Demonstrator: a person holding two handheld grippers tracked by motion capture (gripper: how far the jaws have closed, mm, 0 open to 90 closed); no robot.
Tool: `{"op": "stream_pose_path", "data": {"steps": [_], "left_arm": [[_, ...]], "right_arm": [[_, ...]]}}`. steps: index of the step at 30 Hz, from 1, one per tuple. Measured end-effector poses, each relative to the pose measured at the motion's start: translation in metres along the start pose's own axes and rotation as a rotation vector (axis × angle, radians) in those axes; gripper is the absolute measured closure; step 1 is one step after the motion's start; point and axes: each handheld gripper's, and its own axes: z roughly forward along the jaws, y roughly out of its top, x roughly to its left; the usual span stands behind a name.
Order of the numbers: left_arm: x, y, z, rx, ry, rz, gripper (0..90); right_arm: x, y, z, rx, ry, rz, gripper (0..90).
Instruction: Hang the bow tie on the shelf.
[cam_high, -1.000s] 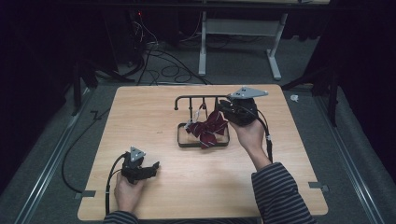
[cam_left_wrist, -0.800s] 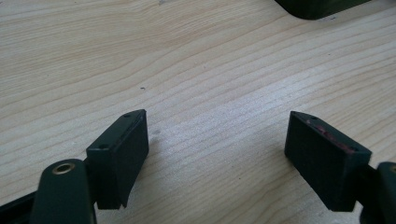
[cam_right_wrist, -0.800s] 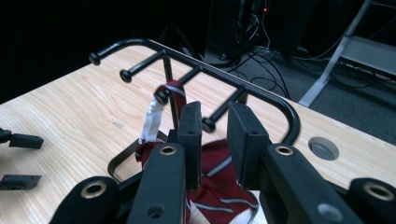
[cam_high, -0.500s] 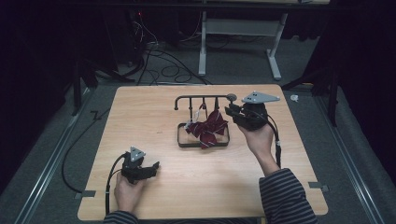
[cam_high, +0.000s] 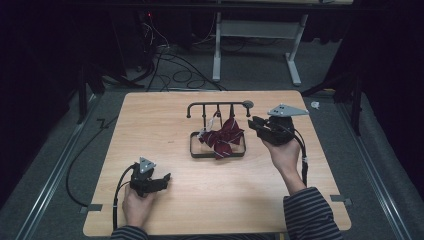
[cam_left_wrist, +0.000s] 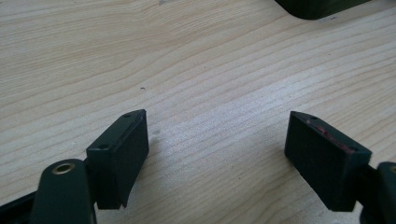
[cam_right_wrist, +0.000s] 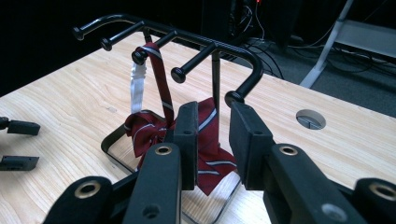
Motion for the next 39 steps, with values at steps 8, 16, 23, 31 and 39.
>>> {"op": "stream_pose_path", "data": {"steps": [8, 16, 23, 31, 39], "left_arm": [[0.0, 0.0, 0.0, 0.0, 0.0, 0.0, 22.3], [0.0, 0.0, 0.0, 0.0, 0.0, 0.0, 22.3], [0.0, 0.0, 0.0, 0.0, 0.0, 0.0, 22.3], [0.0, 0.0, 0.0, 0.0, 0.0, -0.001, 22.3], [0.0, 0.0, 0.0, 0.0, 0.0, -0.001, 22.3]], "right_arm": [[-0.004, -0.004, -0.007, -0.006, 0.001, 0.019, 73.9], [-0.009, -0.01, -0.016, -0.01, -0.005, 0.031, 73.1], [-0.013, -0.014, -0.024, -0.018, -0.007, 0.04, 72.2], [-0.017, -0.021, -0.033, -0.025, -0.015, 0.06, 72.0], [-0.021, -0.03, -0.041, -0.031, -0.026, 0.079, 71.9]]}}
